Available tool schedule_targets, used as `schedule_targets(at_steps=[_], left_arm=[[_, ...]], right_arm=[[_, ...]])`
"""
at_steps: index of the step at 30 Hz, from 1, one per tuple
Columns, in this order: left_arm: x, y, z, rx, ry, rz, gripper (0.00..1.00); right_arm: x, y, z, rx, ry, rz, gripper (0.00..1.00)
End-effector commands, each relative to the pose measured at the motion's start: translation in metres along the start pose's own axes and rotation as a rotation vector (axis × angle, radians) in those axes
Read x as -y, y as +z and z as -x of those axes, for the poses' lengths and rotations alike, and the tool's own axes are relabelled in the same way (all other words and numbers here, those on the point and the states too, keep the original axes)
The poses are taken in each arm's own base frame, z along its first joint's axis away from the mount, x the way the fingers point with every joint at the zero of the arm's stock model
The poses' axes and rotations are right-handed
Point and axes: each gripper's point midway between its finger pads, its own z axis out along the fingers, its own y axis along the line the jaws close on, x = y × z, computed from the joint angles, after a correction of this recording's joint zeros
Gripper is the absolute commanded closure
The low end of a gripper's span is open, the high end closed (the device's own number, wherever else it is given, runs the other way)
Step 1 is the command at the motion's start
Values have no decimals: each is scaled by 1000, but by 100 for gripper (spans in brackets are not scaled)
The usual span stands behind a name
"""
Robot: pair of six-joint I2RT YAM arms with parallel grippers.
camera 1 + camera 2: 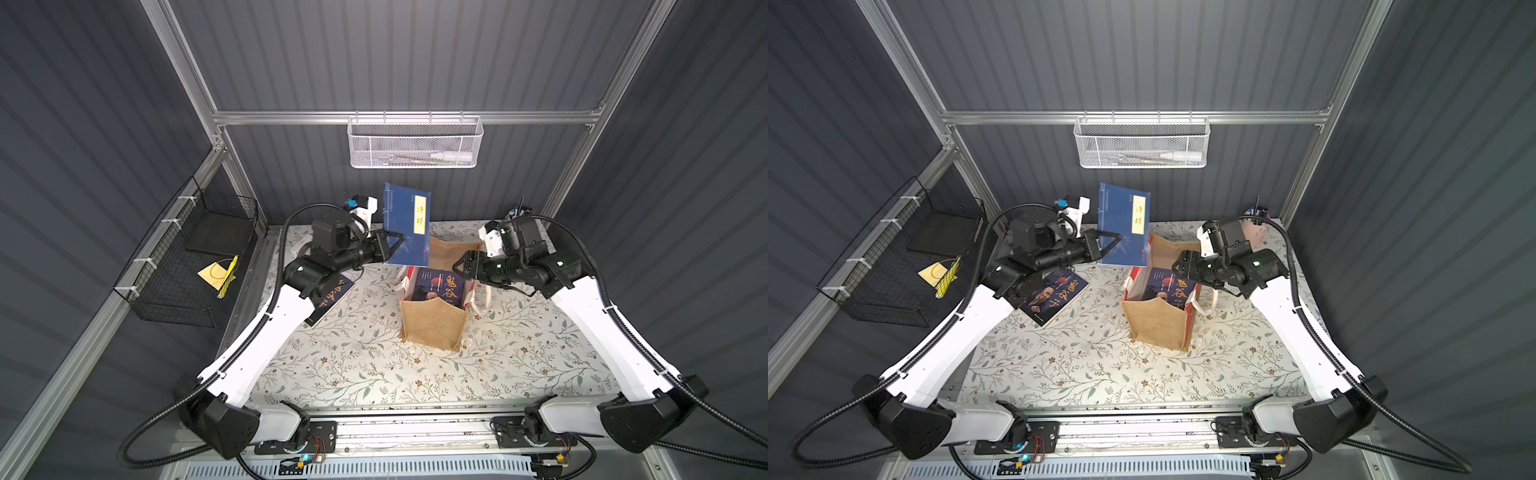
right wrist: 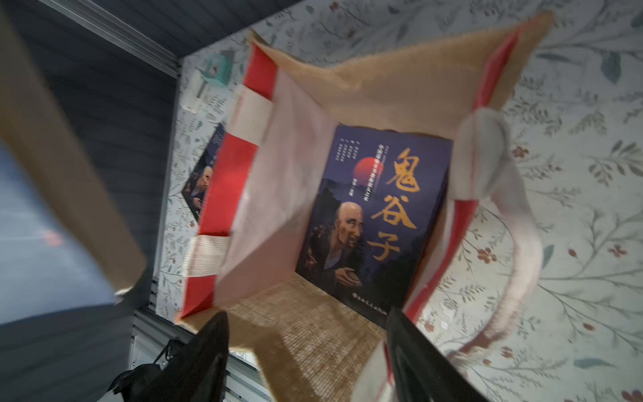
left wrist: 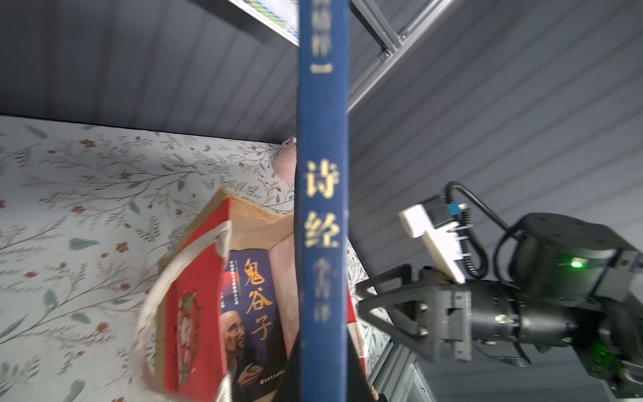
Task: Put the books into the canvas bag
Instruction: Adjust the canvas bag at the center of the board, then place the book in the canvas bag.
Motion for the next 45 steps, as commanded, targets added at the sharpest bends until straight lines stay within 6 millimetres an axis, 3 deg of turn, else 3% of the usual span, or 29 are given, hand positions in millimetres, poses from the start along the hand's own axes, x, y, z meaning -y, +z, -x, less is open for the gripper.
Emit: schedule_targets(at_steps=[1,5,8,10,17,29,34,39,45], left_arm=[[19,21,8,46,81,7,100],[17,52,-18,-11,137,106,100],[13,66,-36,-68,175,172,100],[12,73,-47,-98,193,202,100],[8,91,-86,-214,244,279,100],[-18,106,-143,-342,201,376,100],[-25,112,-151,-384,193,405,100],[-28,110,-153,-381,192,411,100],[-51,93,-155,-405,218,548,100]], right_arm=[[20,14,-17,-56,10,-54,30],[36,21,-26,-74,12,-100,50],[41,18,-26,-55,8,-107,68],[41,15,-25,-39,6,-100,75],[32,-2,-14,26,5,-53,74],[35,-29,-6,108,13,-63,50],[37,-32,-4,125,21,-64,50],[51,-20,-9,96,46,-93,47],[58,-3,-13,53,68,-93,46]])
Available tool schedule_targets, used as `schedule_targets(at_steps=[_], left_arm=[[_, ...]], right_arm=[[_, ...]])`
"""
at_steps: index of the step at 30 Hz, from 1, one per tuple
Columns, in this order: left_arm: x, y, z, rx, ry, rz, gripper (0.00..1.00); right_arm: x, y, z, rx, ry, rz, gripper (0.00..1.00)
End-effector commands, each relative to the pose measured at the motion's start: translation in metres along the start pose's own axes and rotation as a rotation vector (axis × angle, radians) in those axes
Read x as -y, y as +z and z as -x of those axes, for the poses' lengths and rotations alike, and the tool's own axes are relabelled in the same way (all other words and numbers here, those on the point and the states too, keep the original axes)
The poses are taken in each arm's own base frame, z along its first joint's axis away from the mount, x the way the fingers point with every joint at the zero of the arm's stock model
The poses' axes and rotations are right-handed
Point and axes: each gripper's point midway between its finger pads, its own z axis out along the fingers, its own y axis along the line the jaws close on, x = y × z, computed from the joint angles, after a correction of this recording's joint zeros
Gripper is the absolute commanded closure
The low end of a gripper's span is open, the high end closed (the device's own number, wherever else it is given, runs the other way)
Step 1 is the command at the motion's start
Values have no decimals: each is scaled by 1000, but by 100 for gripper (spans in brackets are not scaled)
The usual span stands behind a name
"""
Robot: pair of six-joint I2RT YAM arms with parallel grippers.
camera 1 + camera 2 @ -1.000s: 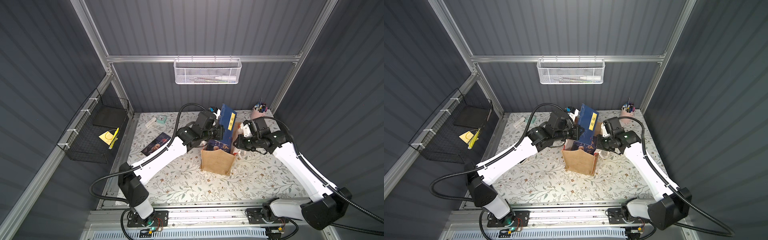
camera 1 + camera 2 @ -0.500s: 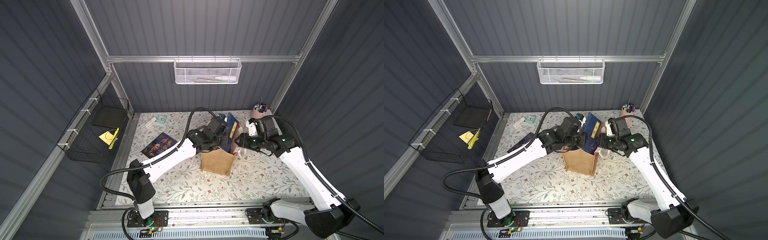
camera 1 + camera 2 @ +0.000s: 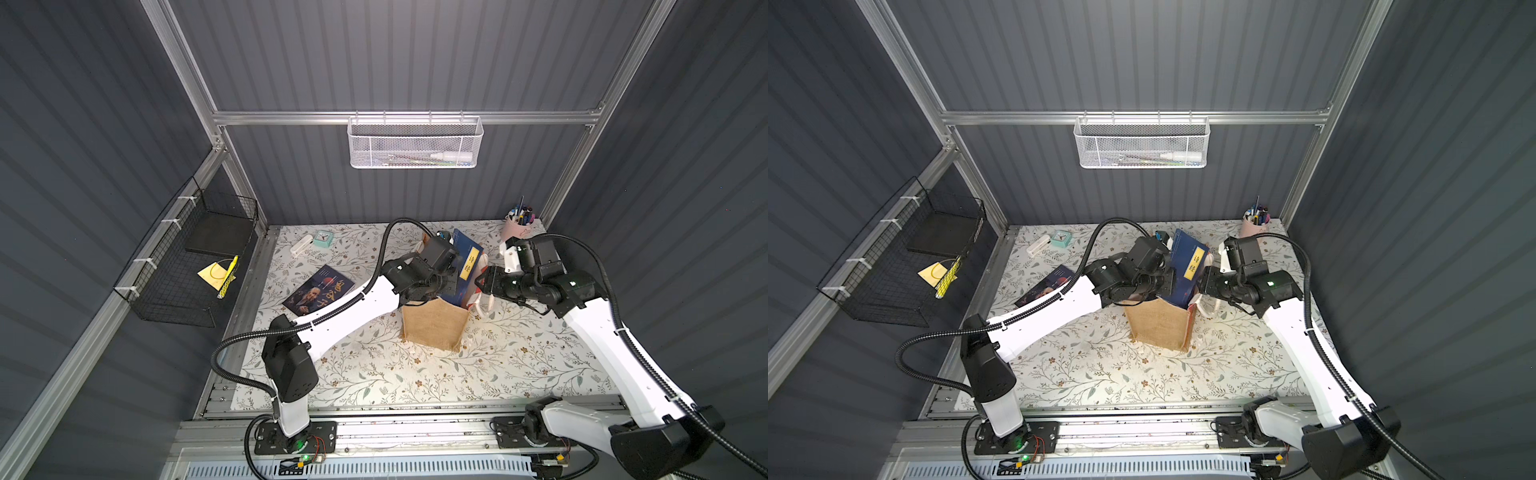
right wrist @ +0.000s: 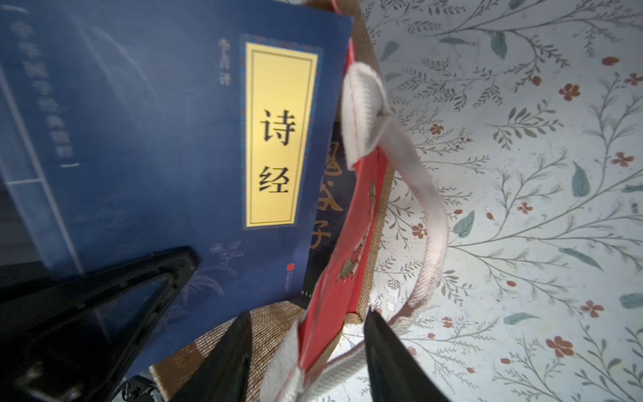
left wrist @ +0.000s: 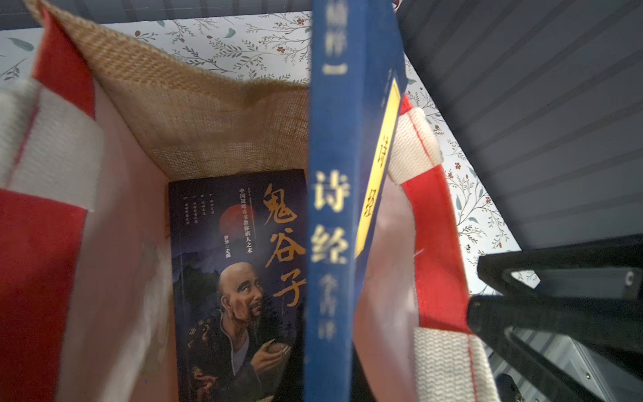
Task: Put the books into the canvas bag
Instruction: Place the book in the canvas bag.
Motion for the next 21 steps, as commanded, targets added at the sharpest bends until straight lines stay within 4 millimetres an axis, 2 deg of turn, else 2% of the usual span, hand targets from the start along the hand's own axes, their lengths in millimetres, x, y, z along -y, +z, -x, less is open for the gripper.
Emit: schedule_targets(at_steps=[1,4,9,12,19,21], left_arm=[[-32,-3,-28,-100,10,158,100],[-40,-10,-29,-100,19,195,100],[-40,-12,-29,-111,37,198,100],[-28,-4,-31,-133,36,144,100],[19,30,-32,-190,-47,-91,100],[23,39,-31,-202,-91,-147,100]], right_arm=[[1,9,-4,-28,10,11,48],[2,22,-7,-64,17,8,55],[1,25,-6,-61,21,20,73],[-2,24,-3,-55,23,33,78],[-2,25,-2,-53,21,36,86],[-2,25,-1,-53,21,37,88]])
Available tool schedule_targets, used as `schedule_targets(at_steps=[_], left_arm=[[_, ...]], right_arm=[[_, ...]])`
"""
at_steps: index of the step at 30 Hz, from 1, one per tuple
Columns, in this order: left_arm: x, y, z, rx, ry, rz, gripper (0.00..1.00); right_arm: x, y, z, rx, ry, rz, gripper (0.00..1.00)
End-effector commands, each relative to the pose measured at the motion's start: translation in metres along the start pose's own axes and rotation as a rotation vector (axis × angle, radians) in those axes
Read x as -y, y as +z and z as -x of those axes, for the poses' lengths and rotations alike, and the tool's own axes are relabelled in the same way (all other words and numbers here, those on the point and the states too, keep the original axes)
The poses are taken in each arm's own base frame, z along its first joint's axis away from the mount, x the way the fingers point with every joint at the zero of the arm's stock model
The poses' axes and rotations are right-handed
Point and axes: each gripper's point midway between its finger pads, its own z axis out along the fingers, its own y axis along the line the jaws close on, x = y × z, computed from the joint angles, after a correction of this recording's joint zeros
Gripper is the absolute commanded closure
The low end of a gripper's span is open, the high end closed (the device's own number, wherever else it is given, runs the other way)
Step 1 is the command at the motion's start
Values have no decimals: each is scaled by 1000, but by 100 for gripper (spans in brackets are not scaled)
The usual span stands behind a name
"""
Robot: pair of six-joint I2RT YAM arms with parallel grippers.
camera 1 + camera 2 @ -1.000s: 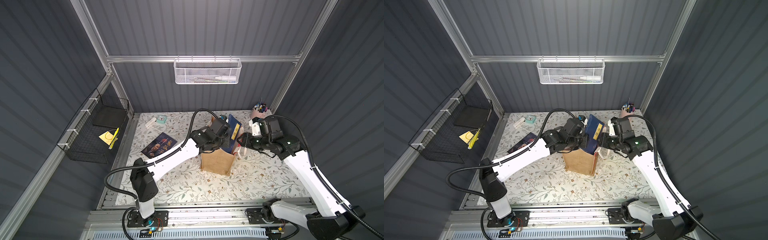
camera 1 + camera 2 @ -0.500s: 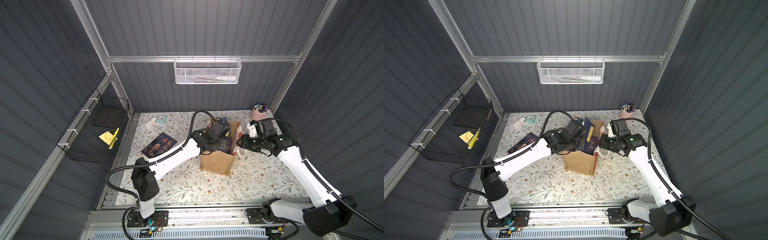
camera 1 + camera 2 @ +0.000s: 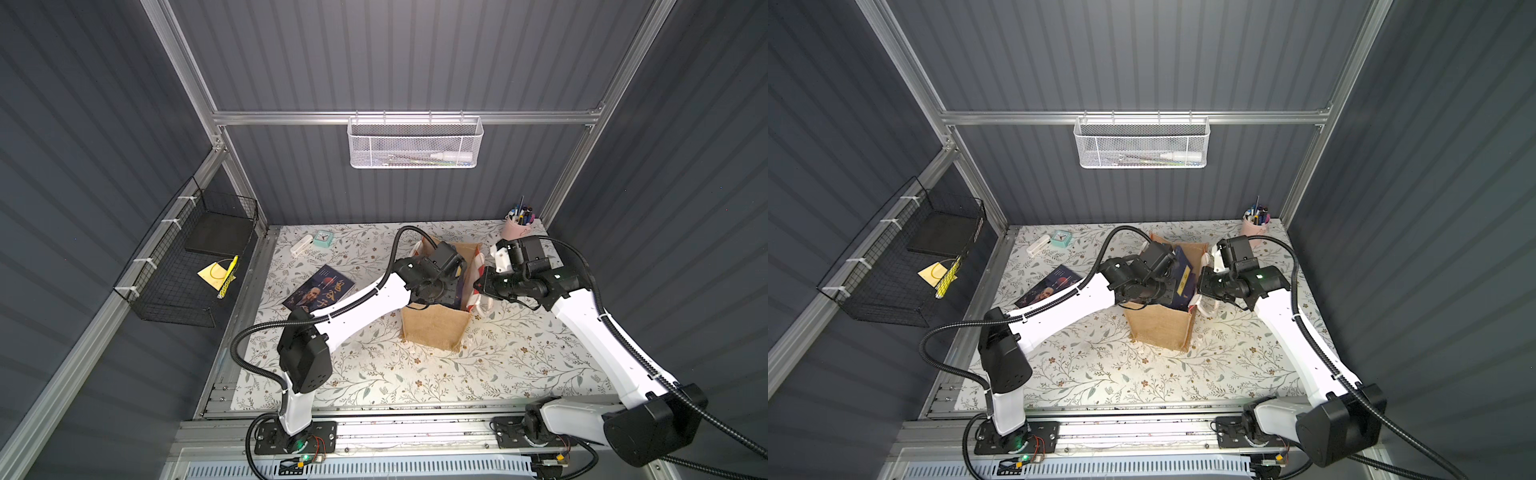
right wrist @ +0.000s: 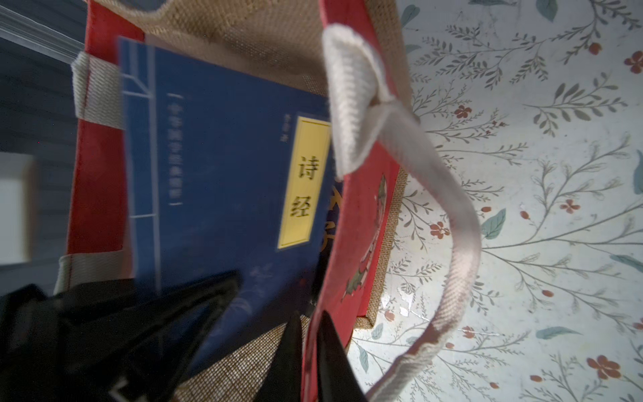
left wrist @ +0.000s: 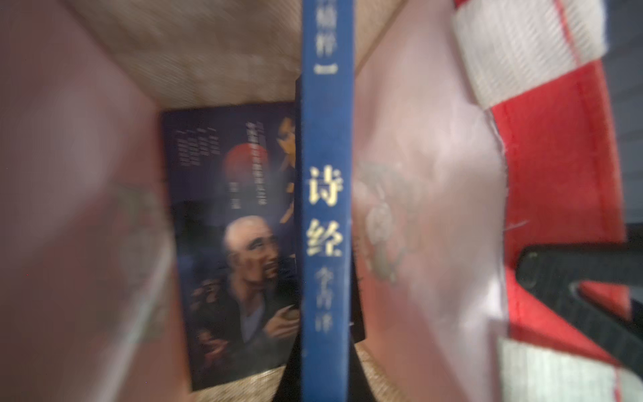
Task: Put the books into the canvas bag
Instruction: Place the book in the canvas bag.
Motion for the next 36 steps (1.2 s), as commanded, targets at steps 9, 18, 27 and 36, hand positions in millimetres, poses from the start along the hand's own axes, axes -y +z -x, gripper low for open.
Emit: schedule_targets(at_steps=[9,18,27,36], left_arm=[[-52,19,0,-25,-140,23,91],[-59,-19,22,33,-80,62,50],[-41,-110,78,275,34,14,45],[-108,-135,76,291,26,230,38]], right_arm=[[3,4,6,-3,-6,0,93],[1,6,29,20,-21,1,97],[13,10,87,80,-32,-32,100],[23,-14,97,119,-19,-61,84]])
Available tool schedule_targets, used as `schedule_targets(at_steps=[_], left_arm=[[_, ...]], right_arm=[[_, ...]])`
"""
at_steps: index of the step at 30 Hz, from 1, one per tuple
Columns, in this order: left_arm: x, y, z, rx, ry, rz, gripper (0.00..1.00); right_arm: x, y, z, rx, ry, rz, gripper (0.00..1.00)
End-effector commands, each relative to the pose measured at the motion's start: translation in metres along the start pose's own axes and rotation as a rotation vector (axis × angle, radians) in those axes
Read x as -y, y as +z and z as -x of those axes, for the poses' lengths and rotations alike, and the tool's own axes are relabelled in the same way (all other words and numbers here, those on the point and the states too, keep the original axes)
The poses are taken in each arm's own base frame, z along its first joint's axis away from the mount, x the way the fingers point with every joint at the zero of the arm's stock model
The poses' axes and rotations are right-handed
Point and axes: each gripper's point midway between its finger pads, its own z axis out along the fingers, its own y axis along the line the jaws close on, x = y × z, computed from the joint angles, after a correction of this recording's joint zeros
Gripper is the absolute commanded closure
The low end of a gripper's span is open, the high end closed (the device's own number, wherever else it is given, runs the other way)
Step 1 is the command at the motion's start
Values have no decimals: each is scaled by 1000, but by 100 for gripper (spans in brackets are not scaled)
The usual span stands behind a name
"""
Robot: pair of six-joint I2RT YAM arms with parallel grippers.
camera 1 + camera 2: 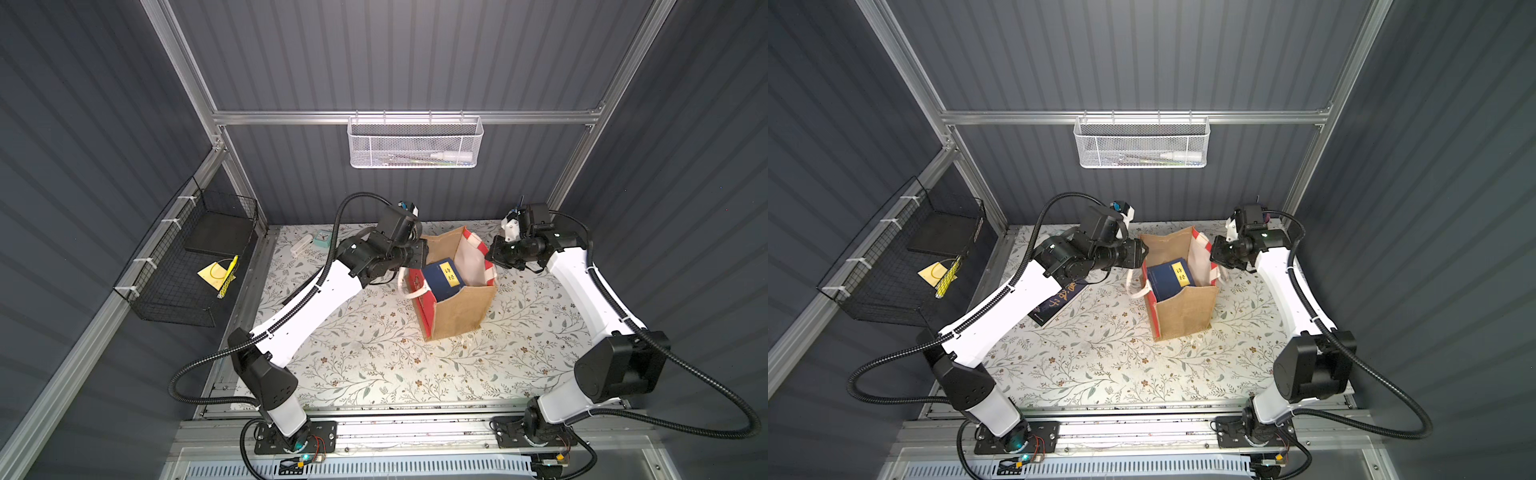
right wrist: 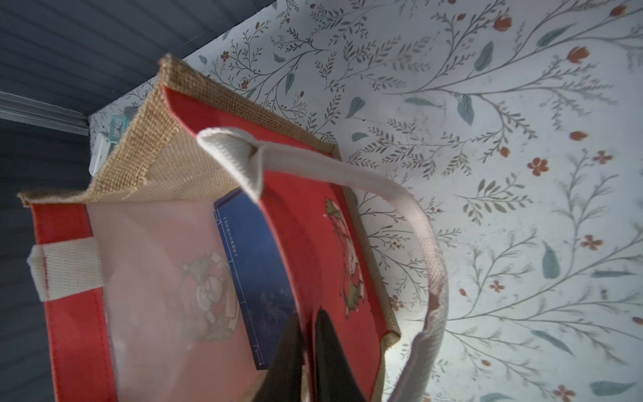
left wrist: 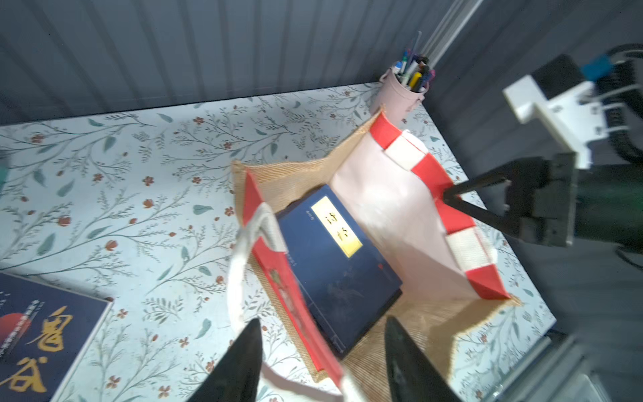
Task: Put the books into the canvas bag
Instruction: Place the book in the canvas bag, then move the book to the center of the board.
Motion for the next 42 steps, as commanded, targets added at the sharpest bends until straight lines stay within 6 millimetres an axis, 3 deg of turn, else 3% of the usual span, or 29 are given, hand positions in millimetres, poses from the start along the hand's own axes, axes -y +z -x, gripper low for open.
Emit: schedule_targets(at_steps=[1,5,8,12,17,23,27,31,37,42], left_arm=[[-49,-4,-11,-46,54,174,36],[-107,-5,-19,-103,13,292,31],[-151,-2,-27,-156,-10,364,27],[-214,10,-43,-261,-48,448,15],[-278,28,-62,-395,-172,448,11],[-327,67,-80,-472,-237,449,9],[-365,89,-89,-475,-292,461,8],[-389,107,-102,-477,-337,413,8],[-421,124,-121,-527,-381,409,8],[-428,121,-138,-543,-444,388,9]], right_arm=[[-9,-34,-1,75,-33,23,81],[-15,-53,-23,91,-38,23,62],[-27,-71,-37,120,-59,13,56],[-67,-84,-59,143,-137,41,51],[-110,-72,-89,99,-207,87,50],[-173,-38,-129,48,-309,131,48],[-216,-8,-162,-6,-386,164,46],[-249,32,-191,-87,-430,197,44],[-269,90,-221,-212,-443,200,41],[-275,125,-242,-283,-417,218,40]])
